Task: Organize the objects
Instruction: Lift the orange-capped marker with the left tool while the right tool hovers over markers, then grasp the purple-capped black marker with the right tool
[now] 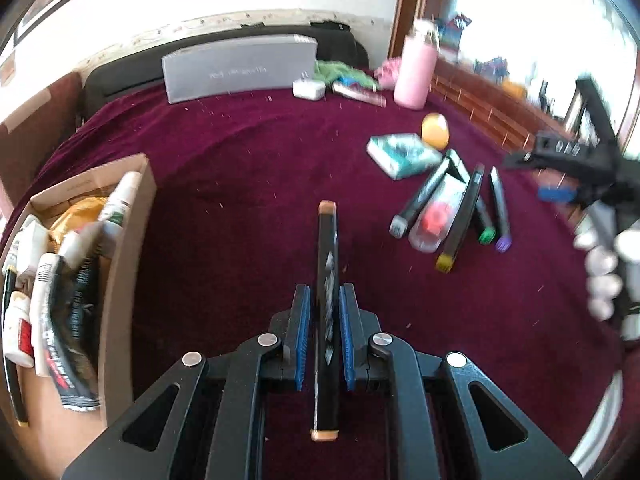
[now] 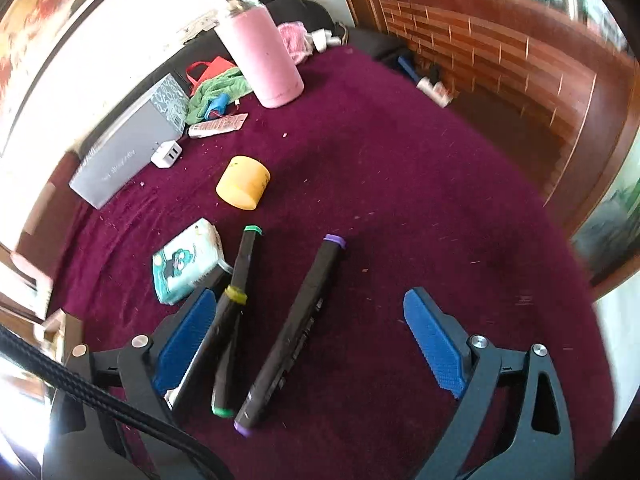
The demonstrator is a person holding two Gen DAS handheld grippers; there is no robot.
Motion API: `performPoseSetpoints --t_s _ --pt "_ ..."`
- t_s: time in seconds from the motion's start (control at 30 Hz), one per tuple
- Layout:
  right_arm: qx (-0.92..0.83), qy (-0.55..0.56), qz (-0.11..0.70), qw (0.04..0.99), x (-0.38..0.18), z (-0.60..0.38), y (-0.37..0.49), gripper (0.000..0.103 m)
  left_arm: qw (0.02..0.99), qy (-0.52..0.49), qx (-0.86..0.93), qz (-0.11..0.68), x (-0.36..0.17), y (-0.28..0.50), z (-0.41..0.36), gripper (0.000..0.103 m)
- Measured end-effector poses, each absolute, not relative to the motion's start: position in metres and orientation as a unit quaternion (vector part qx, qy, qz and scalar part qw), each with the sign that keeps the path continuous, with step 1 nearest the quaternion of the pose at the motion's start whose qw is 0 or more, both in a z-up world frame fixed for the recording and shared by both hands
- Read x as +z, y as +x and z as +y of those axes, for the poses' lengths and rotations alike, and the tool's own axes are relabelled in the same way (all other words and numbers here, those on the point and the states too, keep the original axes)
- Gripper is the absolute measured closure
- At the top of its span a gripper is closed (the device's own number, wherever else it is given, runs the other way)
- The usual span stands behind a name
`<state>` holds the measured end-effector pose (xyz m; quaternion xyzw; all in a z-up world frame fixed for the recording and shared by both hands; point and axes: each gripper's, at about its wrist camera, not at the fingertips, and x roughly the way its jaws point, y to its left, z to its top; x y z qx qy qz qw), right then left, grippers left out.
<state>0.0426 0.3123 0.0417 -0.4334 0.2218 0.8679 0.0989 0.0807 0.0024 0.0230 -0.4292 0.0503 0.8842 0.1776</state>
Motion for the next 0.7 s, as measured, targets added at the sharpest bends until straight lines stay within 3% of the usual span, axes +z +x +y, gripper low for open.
performPoseSetpoints --t_s 0.13,0.33,0.4,0.47,0.53,0.63,0.7 --pt "0.856 -0.475 0.172 0.111 0.034 0.295 0.044 0.035 0.178 -0.448 0.875 0.046 0.016 0.078 0.001 0.09" --pt "0.842 -0.502 0.146 0.133 0.016 0.278 0.035 0.036 0.182 -0.451 0.871 0.067 0.016 0.08 0.01 0.084" --pt "0.841 -0.505 0.127 0.149 0.016 0.271 0.032 0.038 0.21 -0.449 0.867 0.05 0.016 0.08 0.009 0.09" --pt "0.844 -0.503 0.087 0.163 0.015 0.26 0.032 0.05 0.243 -0.431 0.869 0.027 0.023 0.086 0.002 0.095" --pt "0.849 -0.501 0.074 0.149 0.017 0.251 0.036 0.071 0.239 -0.413 0.878 0.027 0.029 0.091 -0.001 0.097" --pt "0.849 -0.507 0.076 0.131 0.02 0.247 0.042 0.088 0.244 -0.413 0.877 0.006 0.032 0.093 -0.008 0.098" --pt "0.849 -0.506 0.09 0.121 0.02 0.251 0.045 0.091 0.244 -0.415 0.876 -0.001 0.033 0.094 -0.011 0.1"
